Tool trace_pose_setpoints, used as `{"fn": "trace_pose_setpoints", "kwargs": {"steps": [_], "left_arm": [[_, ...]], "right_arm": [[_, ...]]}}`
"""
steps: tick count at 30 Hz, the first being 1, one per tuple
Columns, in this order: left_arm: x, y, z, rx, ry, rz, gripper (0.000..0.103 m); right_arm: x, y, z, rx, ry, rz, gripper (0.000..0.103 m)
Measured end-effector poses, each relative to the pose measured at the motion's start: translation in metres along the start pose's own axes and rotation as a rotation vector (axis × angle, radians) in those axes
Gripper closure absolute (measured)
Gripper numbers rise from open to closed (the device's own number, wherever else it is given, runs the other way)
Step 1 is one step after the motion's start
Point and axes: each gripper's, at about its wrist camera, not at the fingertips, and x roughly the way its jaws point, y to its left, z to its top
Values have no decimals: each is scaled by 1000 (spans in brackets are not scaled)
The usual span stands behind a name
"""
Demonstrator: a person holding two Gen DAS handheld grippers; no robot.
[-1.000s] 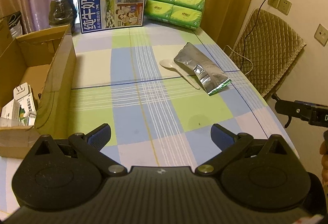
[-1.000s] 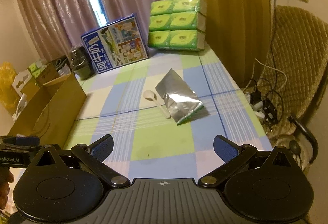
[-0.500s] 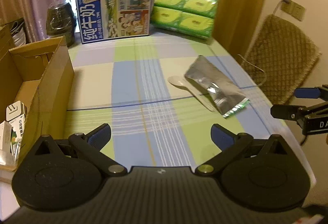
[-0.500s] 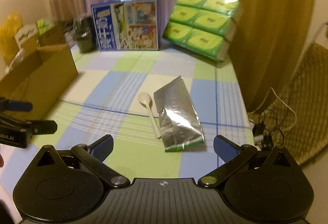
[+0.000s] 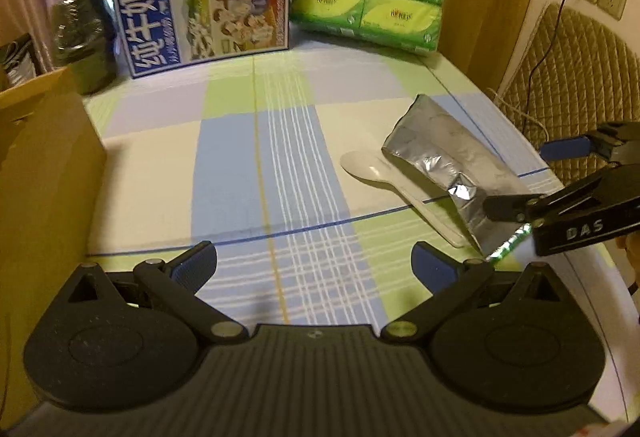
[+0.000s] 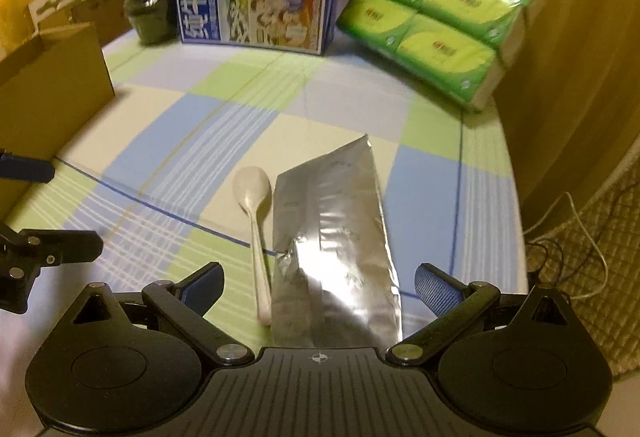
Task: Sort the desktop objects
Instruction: 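Grasp the silver foil packet with right gripper while left gripper grasps the white spoon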
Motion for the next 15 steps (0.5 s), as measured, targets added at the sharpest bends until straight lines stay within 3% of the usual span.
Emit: {"fn": "trace_pose_setpoints", "kwargs": {"steps": [10,12,15], "left_arm": [[38,3,12,-16,22,-15,2],[40,4,13,-18,23,-18,2],[42,9,11,-29,28,-14,2]], "right_arm": [[37,-9,9,-33,66,-10,28],[37,-7,7,-51,78,-35,37],[31,-5,3,-25,101,1,45]]}}
